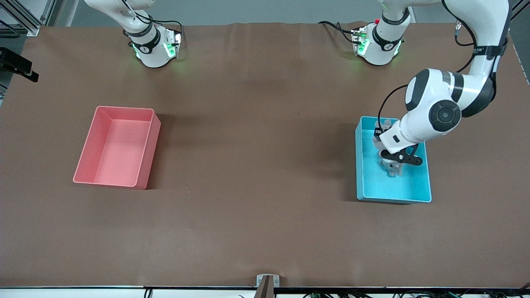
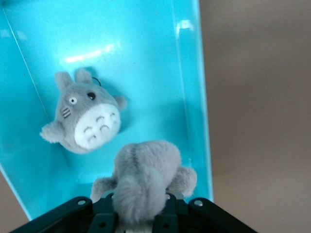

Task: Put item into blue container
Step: 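Carry the mouse with the left gripper and lower it into the blue box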

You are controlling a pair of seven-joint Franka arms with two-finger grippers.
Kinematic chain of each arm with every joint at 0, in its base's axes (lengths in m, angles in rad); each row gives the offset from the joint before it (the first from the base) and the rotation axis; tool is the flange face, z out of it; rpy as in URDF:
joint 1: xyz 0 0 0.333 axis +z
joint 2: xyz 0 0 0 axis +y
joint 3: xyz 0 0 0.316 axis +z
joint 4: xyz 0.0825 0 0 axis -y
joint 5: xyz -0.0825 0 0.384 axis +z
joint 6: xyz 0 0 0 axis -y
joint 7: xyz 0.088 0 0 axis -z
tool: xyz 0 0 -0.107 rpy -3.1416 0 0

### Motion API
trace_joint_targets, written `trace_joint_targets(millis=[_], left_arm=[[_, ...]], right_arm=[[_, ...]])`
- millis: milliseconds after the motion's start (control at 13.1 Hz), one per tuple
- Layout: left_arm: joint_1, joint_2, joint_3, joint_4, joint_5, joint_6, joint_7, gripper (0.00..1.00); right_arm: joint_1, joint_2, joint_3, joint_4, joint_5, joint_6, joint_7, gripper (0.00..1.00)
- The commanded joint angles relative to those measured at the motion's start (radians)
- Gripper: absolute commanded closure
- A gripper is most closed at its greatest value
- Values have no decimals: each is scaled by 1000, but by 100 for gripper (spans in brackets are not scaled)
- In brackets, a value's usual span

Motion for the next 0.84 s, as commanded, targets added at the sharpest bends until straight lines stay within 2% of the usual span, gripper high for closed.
trace_joint_targets(millis=[0,381,609,685,761], left_arm=[[10,54,-7,3,18,54,9,84],[11,143,-6,9,50,141,4,83],[19,160,-4,12,62,149,-5,79],[18,160,-4,12,62,149,-11,71],[19,157,-4,15,64,149,-11,40]], right_arm=[[-2,-27,8,-29,10,-2,0,0],[-4,-27,4,-29,44,20,-12,0],[1,-27,8,-24,51,29,-15,0],[1,-27,8,-24,51,31,-17,0],[-1,-27,7,-24,51,32,-30,0]])
